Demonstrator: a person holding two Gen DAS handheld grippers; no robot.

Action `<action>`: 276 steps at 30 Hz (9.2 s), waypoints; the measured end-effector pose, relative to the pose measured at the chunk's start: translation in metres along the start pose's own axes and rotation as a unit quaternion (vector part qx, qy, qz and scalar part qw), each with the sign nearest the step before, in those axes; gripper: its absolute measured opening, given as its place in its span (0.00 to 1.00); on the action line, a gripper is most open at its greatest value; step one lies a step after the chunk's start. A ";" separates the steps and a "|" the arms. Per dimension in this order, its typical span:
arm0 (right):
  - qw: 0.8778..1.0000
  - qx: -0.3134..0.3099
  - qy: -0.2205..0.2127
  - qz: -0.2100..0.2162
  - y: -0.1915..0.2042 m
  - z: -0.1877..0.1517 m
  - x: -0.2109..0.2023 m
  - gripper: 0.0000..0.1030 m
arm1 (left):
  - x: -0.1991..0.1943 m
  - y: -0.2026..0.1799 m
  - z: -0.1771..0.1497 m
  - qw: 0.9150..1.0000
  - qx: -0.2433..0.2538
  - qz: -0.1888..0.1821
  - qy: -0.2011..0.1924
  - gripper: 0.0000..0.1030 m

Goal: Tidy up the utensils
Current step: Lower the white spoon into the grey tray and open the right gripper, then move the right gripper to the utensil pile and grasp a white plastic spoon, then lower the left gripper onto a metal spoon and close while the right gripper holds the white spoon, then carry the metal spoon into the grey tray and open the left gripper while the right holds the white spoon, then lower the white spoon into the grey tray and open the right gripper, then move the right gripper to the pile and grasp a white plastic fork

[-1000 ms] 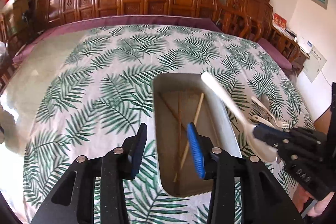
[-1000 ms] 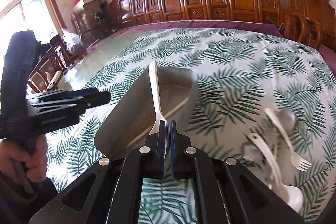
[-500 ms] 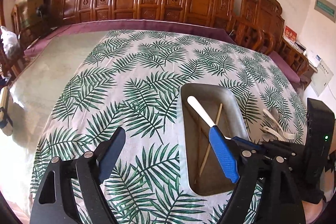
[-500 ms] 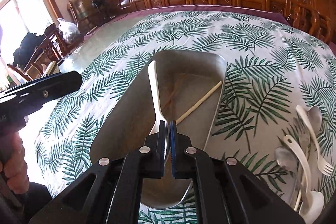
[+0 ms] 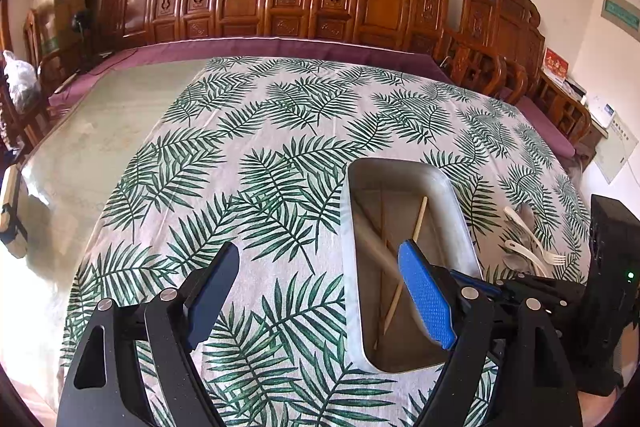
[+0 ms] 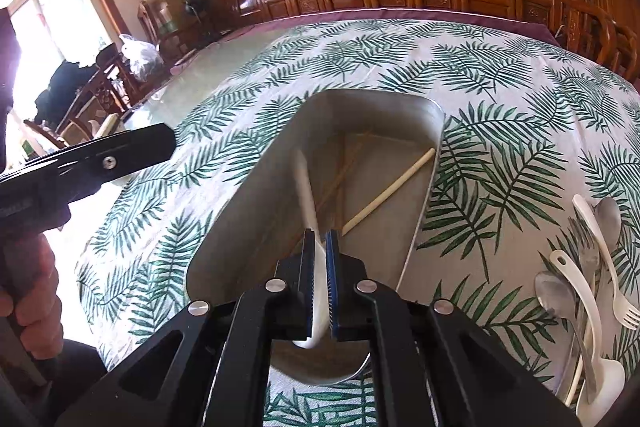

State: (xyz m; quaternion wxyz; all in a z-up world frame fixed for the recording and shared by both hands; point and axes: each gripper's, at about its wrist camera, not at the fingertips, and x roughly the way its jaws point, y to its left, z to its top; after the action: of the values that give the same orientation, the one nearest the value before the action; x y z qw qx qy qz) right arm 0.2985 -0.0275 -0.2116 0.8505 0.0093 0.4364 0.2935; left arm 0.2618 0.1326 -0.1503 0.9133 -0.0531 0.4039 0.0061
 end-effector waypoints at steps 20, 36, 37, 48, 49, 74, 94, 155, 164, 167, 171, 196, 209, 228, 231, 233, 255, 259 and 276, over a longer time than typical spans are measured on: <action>0.994 -0.038 -0.048 -0.093 -0.122 -0.042 -0.136 0.22 | -0.013 -0.088 -0.019 0.997 0.056 -0.056 -0.009 0.86; 0.996 -0.024 0.009 -0.091 -0.166 -0.060 -0.079 0.22 | -0.003 -0.143 -0.042 0.992 0.097 -0.082 0.008 0.86; 0.995 -0.025 0.017 -0.092 -0.168 -0.061 -0.075 0.22 | -0.003 -0.144 -0.043 0.992 0.099 -0.082 0.009 0.86; 0.998 0.009 0.040 -0.043 -0.180 -0.067 -0.076 0.10 | -0.004 -0.164 -0.053 0.990 0.115 -0.081 0.012 0.86; 0.998 0.010 0.040 -0.039 -0.180 -0.068 -0.079 0.10 | -0.003 -0.166 -0.054 0.990 0.115 -0.079 0.014 0.86; 0.996 0.059 -0.063 -0.038 -0.213 -0.068 -0.158 0.10 | 0.044 -0.213 -0.067 0.990 0.117 -0.054 0.064 0.86; 0.993 0.088 -0.041 -0.064 -0.241 -0.075 -0.142 0.10 | 0.118 -0.269 -0.044 0.989 0.090 -0.051 0.104 0.65; 0.995 0.030 -0.067 -0.068 -0.139 -0.057 -0.140 0.10 | 0.009 -0.133 0.003 0.991 0.064 -0.120 0.018 0.01; 0.995 0.021 -0.075 -0.066 -0.116 -0.054 -0.140 0.10 | 0.022 -0.086 0.013 0.996 0.028 -0.089 0.006 0.01; 0.995 0.013 -0.074 -0.069 -0.109 -0.054 -0.136 0.10 | 0.027 -0.074 0.014 0.997 0.022 -0.078 0.006 0.01; 0.995 0.011 -0.074 -0.072 -0.106 -0.052 -0.133 0.10 | 0.039 -0.063 0.015 0.998 0.023 -0.057 0.009 0.01; 0.996 0.007 -0.068 -0.061 -0.052 -0.013 -0.096 0.10 | 0.075 -0.060 0.011 0.997 0.042 -0.048 0.053 0.12; 0.996 -0.016 -0.067 -0.049 -0.017 0.011 -0.077 0.10 | 0.038 -0.030 0.025 0.999 0.027 -0.031 0.011 0.39; 0.998 -0.007 -0.054 -0.041 0.008 0.032 -0.030 0.10 | 0.014 0.029 0.036 0.999 -0.014 0.015 -0.025 0.90; 0.998 -0.005 -0.047 -0.046 0.010 0.032 -0.017 0.10 | 0.013 0.033 0.036 0.999 -0.020 0.015 -0.028 0.90; 0.998 -0.004 -0.043 -0.050 0.012 0.032 -0.010 0.10 | 0.013 0.036 0.036 0.999 -0.024 0.012 -0.027 0.90; 0.999 0.024 -0.031 0.017 0.001 0.028 0.001 0.13 | 0.017 0.024 0.031 1.000 -0.010 0.012 -0.020 0.90; 0.999 0.009 -0.052 0.005 -0.014 0.024 -0.032 0.13 | 0.016 0.013 0.029 1.000 0.000 0.006 -0.022 0.90; 0.990 -0.043 -0.055 -0.121 -0.127 -0.027 -0.114 0.18 | 0.001 -0.070 0.011 0.997 0.048 -0.050 -0.035 0.90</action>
State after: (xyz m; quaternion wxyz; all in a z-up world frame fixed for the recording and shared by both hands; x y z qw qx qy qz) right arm 0.2894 -0.1970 -0.1789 0.9019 -0.0645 0.3741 0.2061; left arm 0.2741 0.0643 -0.1372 0.9274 -0.0296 0.3684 -0.0571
